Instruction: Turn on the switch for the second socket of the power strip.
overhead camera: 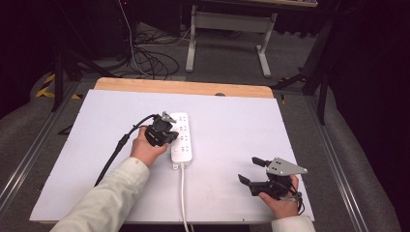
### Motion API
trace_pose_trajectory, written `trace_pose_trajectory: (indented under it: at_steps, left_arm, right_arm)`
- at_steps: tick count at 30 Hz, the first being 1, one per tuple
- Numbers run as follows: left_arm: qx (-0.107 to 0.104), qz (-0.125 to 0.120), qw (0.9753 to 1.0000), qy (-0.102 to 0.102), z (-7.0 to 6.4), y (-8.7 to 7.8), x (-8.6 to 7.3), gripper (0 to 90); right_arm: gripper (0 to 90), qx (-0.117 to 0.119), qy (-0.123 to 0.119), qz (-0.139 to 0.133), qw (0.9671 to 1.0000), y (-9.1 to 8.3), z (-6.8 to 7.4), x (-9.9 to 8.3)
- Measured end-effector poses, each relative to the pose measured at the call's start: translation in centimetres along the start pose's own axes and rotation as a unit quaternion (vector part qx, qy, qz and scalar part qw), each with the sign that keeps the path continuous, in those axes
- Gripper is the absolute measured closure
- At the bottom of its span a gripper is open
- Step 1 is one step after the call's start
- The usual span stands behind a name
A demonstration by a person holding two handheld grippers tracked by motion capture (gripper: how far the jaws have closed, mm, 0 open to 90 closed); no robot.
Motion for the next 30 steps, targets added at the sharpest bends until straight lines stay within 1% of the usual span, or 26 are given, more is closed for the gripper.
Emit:
trace_pose_trajectory:
  at_steps: [4,14,20,24,30]
  left_arm:
    - [-0.006,0.003,1.0000,-0.005,0.11,0.00,0.03,89.6]
    - [-0.005,0.004,1.0000,0.001,0.12,0.09,-0.02,89.8]
    - [0.009,0.003,0.9998,0.017,-0.18,0.21,-0.04,89.8]
    - [0.016,0.004,0.9996,0.022,-0.33,0.27,-0.04,89.9]
    - [0.040,0.012,0.9983,0.041,-0.79,0.34,0.07,89.9]
  right_arm:
    - [21.0,0.000,-0.001,0.000,1.0000,0.00,0.03,0.01]
    - [21.0,0.000,-0.002,0.000,1.0000,0.00,0.06,0.01]
    - [21.0,0.000,-0.002,0.001,1.0000,0.03,0.08,0.00]
    - [21.0,0.000,-0.003,0.002,1.0000,0.06,0.11,-0.01]
    - [21.0,-0.001,-0.002,0.002,1.0000,0.05,0.10,-0.04]
Point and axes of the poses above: each handheld gripper's, and its own axes: y roughly forward along the jaws, x roughly out of its top, z roughly to its left, the point moved 5 cm from there along y, roughly forward along the jaws, and after that the axes turned 3 degrees about x, right-handed, at the moved point
